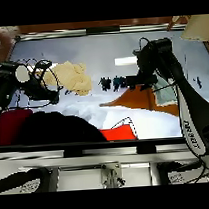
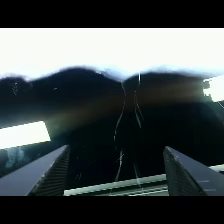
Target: Fold the shirts.
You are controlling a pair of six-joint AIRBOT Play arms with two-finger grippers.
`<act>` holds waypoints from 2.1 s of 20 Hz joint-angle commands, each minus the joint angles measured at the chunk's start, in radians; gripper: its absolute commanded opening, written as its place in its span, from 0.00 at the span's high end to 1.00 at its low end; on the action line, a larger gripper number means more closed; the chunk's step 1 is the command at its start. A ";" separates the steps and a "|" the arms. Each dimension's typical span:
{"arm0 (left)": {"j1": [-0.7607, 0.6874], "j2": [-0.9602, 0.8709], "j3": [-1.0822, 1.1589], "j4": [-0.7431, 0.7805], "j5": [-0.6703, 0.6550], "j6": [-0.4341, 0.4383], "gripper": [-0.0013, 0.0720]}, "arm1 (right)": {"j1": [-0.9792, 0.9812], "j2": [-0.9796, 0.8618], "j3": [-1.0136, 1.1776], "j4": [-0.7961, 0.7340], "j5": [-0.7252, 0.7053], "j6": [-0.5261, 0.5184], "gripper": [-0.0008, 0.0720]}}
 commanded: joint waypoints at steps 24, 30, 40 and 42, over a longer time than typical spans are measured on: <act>0.034 -0.177 0.056 -0.084 0.398 -0.164 0.00 | 0.000 -0.001 0.000 -0.022 0.111 -0.074 0.22; 0.153 -0.521 0.365 -0.166 0.435 -0.180 0.00 | 0.001 0.000 0.000 0.014 0.146 -0.077 0.22; 0.161 -0.653 0.461 -0.284 0.504 -0.127 0.93 | 0.001 0.001 0.000 0.055 0.164 -0.077 0.22; 0.152 -0.573 0.502 -0.284 0.495 -0.076 0.93 | 0.001 0.016 0.007 0.054 0.161 -0.084 0.22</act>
